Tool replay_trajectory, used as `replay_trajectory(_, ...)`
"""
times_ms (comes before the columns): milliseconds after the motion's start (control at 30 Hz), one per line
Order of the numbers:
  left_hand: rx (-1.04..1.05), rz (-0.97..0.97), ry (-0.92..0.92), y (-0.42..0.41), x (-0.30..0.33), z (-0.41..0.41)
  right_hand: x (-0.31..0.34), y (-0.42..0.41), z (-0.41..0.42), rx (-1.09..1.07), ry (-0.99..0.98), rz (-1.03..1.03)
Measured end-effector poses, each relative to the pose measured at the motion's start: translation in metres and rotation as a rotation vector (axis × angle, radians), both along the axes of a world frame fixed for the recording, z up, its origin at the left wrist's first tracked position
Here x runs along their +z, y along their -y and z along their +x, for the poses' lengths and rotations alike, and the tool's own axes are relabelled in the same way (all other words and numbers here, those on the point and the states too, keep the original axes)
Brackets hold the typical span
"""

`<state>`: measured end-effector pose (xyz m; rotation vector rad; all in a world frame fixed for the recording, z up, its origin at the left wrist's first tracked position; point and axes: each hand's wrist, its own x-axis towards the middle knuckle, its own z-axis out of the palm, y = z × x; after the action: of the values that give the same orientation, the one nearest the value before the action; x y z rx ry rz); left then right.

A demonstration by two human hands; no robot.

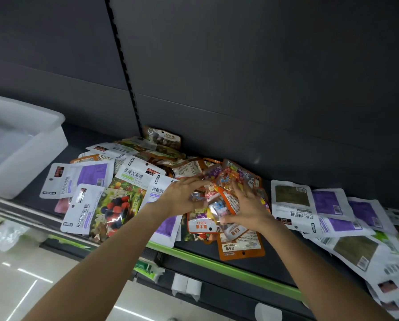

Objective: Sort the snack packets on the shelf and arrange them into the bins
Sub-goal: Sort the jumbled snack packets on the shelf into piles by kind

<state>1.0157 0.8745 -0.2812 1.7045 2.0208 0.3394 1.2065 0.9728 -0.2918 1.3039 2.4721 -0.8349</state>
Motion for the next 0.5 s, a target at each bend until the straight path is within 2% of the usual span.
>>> replay_trajectory(67,0.057,0.065,-0.031,0.006,0.005,-0.009,0.003,-0.012,0.0,-0.057,-0.087,0.013)
replay_trajectory(133,0.036,-0.004,-0.09,0.015,0.008,-0.018,0.008,-0.017,0.0,-0.104,-0.153,0.043)
replay_trajectory(200,-0.069,-0.156,-0.155,0.022,0.008,-0.021,0.01,-0.012,0.0,-0.096,-0.129,0.072)
replay_trajectory(267,-0.121,-0.2,-0.227,0.023,0.002,-0.018,0.01,0.001,-0.002,-0.081,-0.048,0.035)
replay_trajectory(500,-0.009,-0.035,-0.264,0.015,-0.004,-0.009,-0.003,0.024,-0.015,0.012,0.099,0.088)
